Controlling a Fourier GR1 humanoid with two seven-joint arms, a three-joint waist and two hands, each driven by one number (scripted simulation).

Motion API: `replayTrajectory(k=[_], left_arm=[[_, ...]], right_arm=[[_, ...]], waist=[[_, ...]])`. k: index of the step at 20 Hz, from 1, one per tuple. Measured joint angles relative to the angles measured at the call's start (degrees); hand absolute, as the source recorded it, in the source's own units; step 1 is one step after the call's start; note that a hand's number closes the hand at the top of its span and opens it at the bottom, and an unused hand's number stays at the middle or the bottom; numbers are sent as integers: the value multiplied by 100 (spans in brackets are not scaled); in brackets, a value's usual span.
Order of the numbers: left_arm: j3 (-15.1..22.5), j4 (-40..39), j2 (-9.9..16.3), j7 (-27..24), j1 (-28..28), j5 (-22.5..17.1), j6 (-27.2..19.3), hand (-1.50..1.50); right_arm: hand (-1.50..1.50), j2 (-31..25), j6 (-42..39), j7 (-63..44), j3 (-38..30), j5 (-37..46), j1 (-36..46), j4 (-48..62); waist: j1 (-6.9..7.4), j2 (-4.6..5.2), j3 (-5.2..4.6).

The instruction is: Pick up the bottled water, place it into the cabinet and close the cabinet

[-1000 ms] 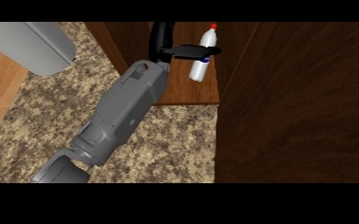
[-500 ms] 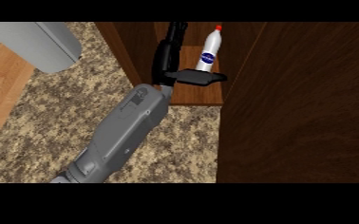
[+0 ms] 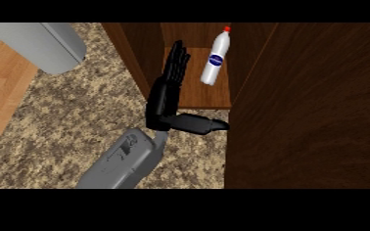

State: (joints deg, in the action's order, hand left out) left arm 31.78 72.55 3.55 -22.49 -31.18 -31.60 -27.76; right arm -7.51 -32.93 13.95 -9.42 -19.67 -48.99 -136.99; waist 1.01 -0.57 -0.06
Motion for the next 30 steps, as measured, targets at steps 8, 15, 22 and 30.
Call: replayTrajectory(k=[8, 15, 22, 30], left_arm=[[342, 1526, 572, 137, 1323, 142, -56, -150], [431, 2599, 1129, 51, 2407, 189, -31, -150], [271, 3143, 1580, -153, 3124, 138, 160, -150], [-128, 3618, 2020, -375, 3797, -116, 463, -150]], right_arm=[[150, -537, -545, -306, 502, 54, 41, 2], [150, -705, -826, -561, 1416, 174, -64, -66], [150, -614, -676, -1006, 2583, 442, 73, -148], [150, -323, -158, -1620, 3693, 1546, 471, -432]], waist=[[-6, 22, -1], [-38, 19, -7], [-68, 13, -18], [-46, -2, -32]])
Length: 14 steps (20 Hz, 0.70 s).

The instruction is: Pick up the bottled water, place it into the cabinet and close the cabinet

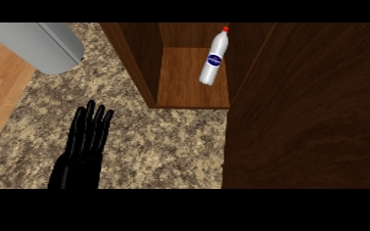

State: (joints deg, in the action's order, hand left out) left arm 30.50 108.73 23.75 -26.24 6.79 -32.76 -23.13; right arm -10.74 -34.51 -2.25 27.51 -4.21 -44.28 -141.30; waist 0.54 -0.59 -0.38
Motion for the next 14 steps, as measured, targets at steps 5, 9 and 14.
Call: replayTrajectory(k=[5, 9, 14], left_arm=[[-184, 227, 181, -14, 282, -129, 122, -150], [-374, 266, 364, -107, 531, -272, 353, -150], [-538, 357, 516, -236, 794, -401, 598, -150]], right_arm=[[150, 208, 366, -584, 451, 523, 514, -97], [150, 262, 428, -1013, 624, 615, 1023, -101], [150, 441, 443, -1520, 853, 718, 1752, -70]], waist=[[29, -4, 0], [68, -22, -7], [124, -31, -18]])
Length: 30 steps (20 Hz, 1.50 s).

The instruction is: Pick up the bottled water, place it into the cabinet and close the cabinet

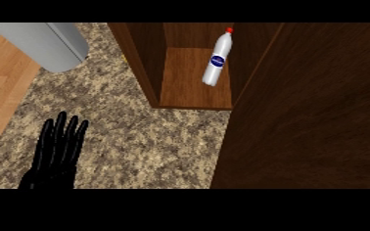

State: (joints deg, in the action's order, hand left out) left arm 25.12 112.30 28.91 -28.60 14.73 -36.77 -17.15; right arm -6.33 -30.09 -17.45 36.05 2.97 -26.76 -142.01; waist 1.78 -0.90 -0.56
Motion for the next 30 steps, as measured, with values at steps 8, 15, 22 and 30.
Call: replayTrajectory(k=[8, 15, 22, 30], left_arm=[[-309, 66, 235, -88, 259, -254, 380, -150], [-450, 73, 352, -190, 422, -367, 651, -150], [-582, 147, 460, -195, 484, -468, 809, -150], [-699, 178, 567, -214, 526, -555, 1000, -150]], right_arm=[[150, -45, 214, -563, 546, 282, 1248, 177], [150, -304, 258, -764, 636, 301, 1839, 179], [150, -406, 173, -828, 622, 245, 2085, 185], [150, -383, 184, -828, 555, 27, 2111, 222]], waist=[[33, 18, -13], [103, 47, -20], [206, 85, -25], [339, 161, -26]])
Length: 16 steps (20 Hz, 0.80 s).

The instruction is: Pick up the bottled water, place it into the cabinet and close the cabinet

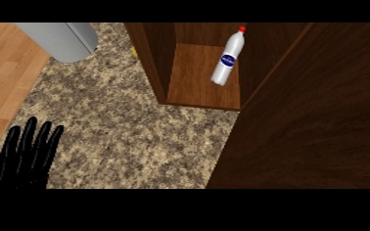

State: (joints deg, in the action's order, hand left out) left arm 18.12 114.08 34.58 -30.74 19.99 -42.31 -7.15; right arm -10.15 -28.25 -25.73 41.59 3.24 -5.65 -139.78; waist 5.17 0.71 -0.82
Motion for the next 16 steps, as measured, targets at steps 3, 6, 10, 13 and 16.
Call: replayTrajectory(k=[3, 6, 10, 13, 16], left_arm=[[-24, 8, 37, 13, 9, -29, 62, -150], [-55, 15, 79, 7, 6, -58, 156, -150], [-67, 69, 136, 14, -49, -75, 276, -150], [-93, 51, 179, 8, -39, -109, 384, -150], [-154, 8, 208, 25, -34, -161, 423, -150]], right_arm=[[150, 16, 16, 21, -15, -192, -5, 67], [150, 63, -53, -52, -40, -580, -36, 181], [150, 149, -219, -253, -44, -1479, -154, 440], [150, 206, -251, -374, -23, -2096, -211, 631], [150, 193, -123, -405, -69, -2415, -298, 693]], waist=[[63, 35, 4], [181, 91, -1], [361, 175, -4], [449, 187, -9], [370, 173, -5]])
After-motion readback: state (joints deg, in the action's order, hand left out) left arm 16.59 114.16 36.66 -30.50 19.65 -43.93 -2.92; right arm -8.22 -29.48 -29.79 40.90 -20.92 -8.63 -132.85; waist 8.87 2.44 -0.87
